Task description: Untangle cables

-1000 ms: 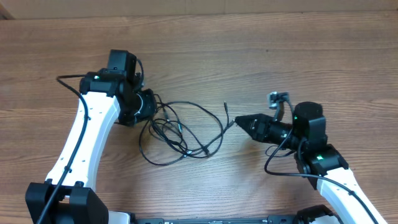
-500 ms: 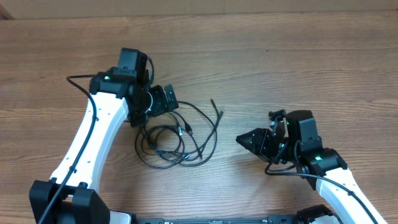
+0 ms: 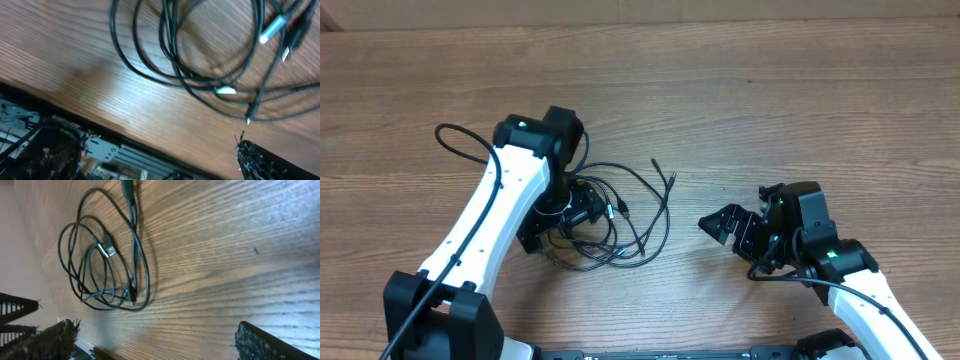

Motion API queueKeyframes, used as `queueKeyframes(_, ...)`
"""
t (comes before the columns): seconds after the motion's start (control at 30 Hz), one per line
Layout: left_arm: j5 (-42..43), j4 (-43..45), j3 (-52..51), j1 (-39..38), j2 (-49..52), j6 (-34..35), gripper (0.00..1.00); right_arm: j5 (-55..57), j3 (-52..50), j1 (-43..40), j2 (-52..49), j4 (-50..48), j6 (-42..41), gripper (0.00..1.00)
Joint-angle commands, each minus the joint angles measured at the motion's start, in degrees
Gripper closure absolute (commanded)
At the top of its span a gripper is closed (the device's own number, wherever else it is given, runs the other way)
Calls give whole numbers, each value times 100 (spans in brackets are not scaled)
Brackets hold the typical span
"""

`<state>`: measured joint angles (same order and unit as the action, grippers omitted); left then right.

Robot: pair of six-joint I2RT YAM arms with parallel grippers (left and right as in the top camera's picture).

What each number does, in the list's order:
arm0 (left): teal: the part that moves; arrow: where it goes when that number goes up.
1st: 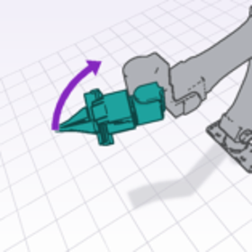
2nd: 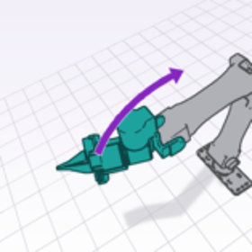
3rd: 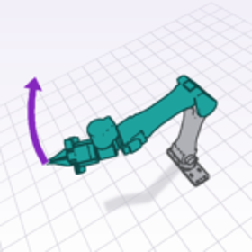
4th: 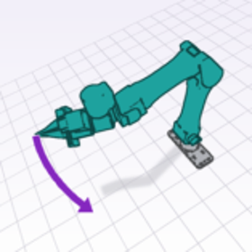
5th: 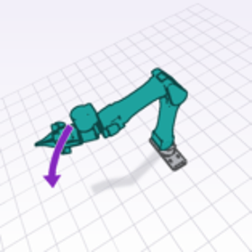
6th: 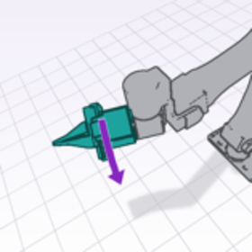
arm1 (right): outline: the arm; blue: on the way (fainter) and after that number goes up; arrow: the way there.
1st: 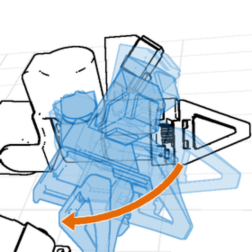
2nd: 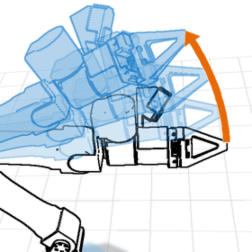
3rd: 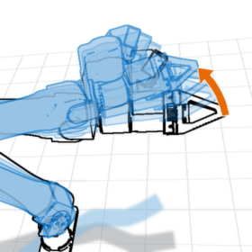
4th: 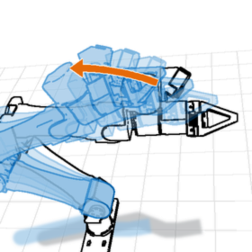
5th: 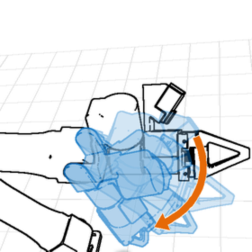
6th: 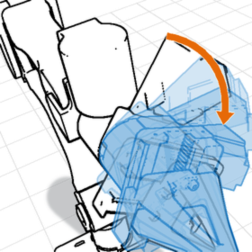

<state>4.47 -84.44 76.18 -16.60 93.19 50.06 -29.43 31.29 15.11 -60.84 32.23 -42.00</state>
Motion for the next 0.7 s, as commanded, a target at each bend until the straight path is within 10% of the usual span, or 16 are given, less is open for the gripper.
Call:
queueKeyframes(0.0, -540, 103, -162, -219, 35, 721, 0, 162, 66, 31, 66, 72, 4, 0)
queueKeyframes(0.67, -811, 2682, -2116, -481, 37, 739, 0, 457, 66, 31, 61, 129, 2, 0)
